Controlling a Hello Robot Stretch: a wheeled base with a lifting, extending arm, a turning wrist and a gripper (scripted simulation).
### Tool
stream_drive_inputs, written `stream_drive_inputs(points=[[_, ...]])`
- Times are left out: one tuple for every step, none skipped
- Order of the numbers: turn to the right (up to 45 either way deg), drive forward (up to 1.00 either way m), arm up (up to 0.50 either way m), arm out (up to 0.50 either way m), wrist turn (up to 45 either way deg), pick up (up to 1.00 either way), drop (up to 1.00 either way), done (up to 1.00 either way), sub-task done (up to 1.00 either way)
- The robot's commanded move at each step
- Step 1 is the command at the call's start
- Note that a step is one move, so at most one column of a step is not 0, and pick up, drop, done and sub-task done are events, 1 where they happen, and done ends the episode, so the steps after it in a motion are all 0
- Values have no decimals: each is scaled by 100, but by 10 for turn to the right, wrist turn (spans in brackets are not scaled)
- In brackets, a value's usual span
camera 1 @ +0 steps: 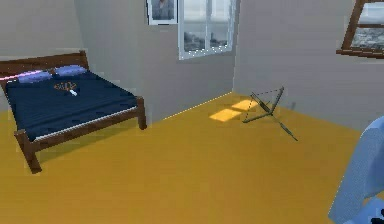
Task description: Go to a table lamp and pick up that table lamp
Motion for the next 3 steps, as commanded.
stream_drive_inputs(points=[[0,0,0,0,-450,0,0,0,0],[0,0,0,0,-240,0,0,0,0],[0,0,0,-48,0,0,0,0,0]])
